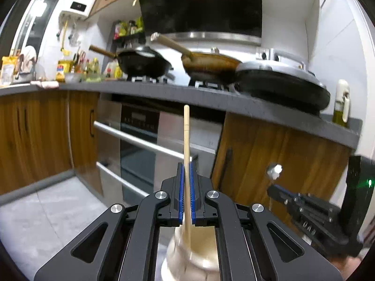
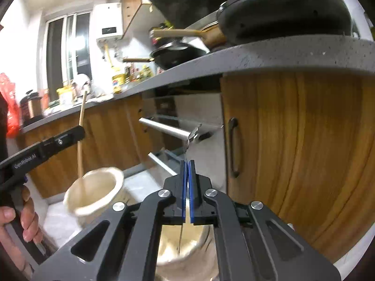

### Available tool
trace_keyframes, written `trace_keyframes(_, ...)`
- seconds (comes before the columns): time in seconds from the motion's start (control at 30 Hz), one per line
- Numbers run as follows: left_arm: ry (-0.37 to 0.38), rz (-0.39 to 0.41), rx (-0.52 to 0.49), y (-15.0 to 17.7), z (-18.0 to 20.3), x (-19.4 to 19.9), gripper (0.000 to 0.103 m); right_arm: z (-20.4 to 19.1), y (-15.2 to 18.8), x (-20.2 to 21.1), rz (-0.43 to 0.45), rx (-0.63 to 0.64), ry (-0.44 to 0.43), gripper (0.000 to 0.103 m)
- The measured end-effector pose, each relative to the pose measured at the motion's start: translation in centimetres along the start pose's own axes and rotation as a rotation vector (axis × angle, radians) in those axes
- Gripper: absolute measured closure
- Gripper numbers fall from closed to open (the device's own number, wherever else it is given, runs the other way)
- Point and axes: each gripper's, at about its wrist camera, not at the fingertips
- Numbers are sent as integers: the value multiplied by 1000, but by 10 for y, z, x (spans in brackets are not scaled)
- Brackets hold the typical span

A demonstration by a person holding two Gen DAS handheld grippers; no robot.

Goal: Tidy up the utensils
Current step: 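Lift and drop the chopstick and spoon into the ceramic holder with both tools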

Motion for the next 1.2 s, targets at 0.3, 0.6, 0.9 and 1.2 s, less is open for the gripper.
trace_keyframes(0.3, -16, -106, -93, 31, 8, 11, 97, -11, 9, 13, -29, 61, 23, 101)
trace_keyframes(0.6, -33, -101, -71, 28, 4, 20, 63, 5, 11, 13, -48, -21, 39, 58)
trace_keyframes(0.9, -84, -80, -35, 35, -3, 56, 17, 18, 20, 57, -45, -115, 63, 16)
trace_keyframes(1.2, -134, -159, 17, 76, -14, 90, 7, 24, 49, 102, -91, -175, 106, 5)
Point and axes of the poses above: each gripper's, at about its wrist camera, not at the fingertips, and x roughly against the way its jaws point, z to its right, y to its underside, and after that the axes turned 3 degrees about z, right-handed
